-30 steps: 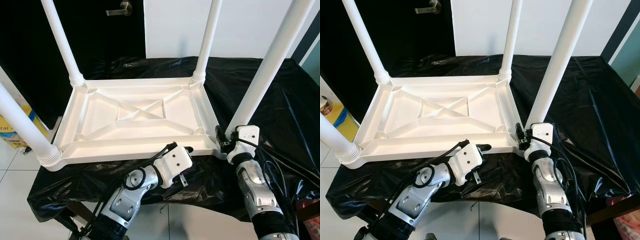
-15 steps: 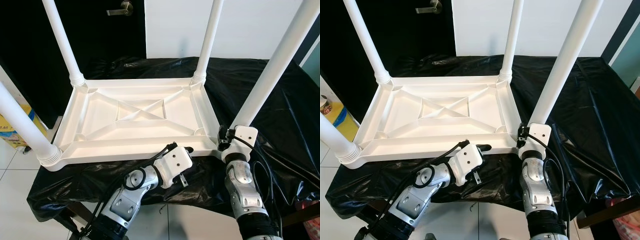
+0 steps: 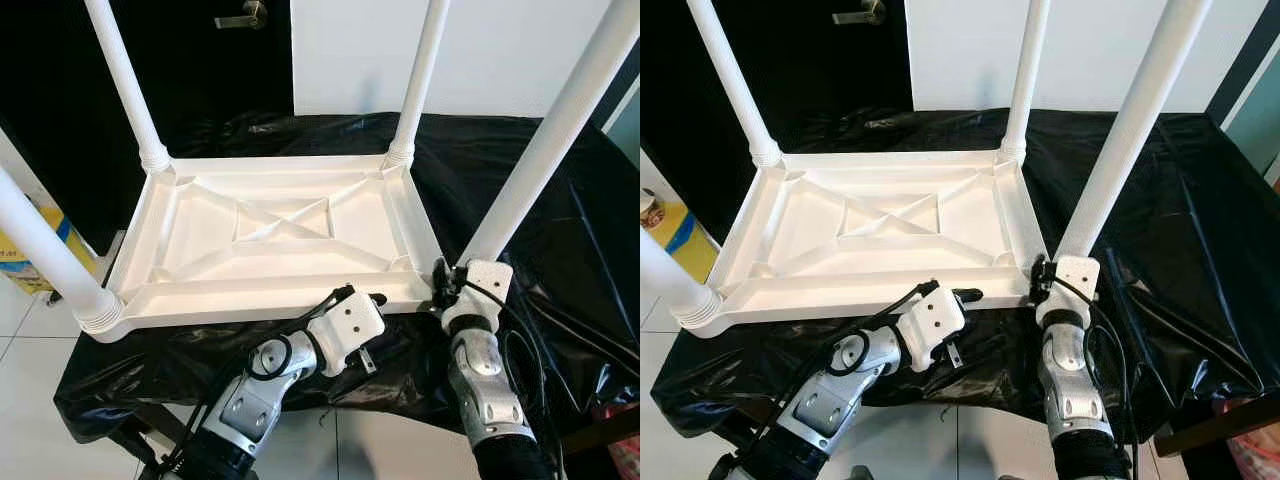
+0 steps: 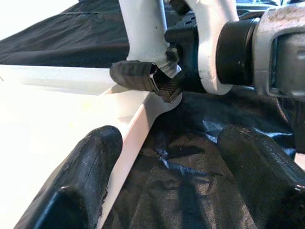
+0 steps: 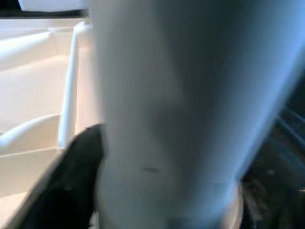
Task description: Building children table
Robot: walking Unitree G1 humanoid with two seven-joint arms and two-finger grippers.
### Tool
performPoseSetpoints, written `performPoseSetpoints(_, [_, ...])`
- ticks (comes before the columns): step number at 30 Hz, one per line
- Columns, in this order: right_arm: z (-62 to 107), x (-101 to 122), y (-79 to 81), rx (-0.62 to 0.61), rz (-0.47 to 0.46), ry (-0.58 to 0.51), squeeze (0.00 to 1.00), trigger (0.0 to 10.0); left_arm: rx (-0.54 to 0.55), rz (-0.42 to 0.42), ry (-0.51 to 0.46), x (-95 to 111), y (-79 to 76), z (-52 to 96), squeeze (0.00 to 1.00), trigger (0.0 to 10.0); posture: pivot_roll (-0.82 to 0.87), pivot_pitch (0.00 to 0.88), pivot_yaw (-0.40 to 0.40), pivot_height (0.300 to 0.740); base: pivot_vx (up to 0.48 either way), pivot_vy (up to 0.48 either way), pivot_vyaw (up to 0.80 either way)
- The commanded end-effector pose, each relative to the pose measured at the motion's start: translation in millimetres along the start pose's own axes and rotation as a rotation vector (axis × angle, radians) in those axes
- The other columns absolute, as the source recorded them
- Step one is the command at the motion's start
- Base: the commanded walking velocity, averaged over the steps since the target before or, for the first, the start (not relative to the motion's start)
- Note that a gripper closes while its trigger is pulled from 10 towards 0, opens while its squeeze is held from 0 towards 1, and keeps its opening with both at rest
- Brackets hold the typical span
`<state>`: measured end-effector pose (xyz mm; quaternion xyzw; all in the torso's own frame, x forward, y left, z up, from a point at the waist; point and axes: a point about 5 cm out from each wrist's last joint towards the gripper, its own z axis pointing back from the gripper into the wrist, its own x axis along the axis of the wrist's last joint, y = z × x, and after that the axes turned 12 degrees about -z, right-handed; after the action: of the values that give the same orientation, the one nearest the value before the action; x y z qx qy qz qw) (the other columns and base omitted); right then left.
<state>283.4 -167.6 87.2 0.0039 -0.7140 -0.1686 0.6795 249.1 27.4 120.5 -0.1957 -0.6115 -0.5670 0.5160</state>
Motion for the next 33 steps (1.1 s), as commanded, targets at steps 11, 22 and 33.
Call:
performPoseSetpoints(11, [0.2,13,-22.3,0.225,-0.014,-0.013,0.42,10.0,0.048,0.004,0.022,-1,0.7,0.6,0.00,10.0,-0.03,0.041,-0.043,0.740,0.000,0.000,0.00])
performPoseSetpoints(22, [-11.5,30,-21.0,0.602,0.099,0.044,0.00,10.0,0.051,0.001,0.019,0,2.7,-1.2,0.00,10.0,-0.02,0.037,-0.047,0.740,0.000,0.000,0.00])
performPoseSetpoints(33, [-20.4,35,-18.9,0.704,0.155,0.072,0.00,4.7,0.058,0.000,0.021,0,3.2,-1.2,0.00,10.0,-0.01,0.033,-0.055,0.740,0.000,0.000,0.00])
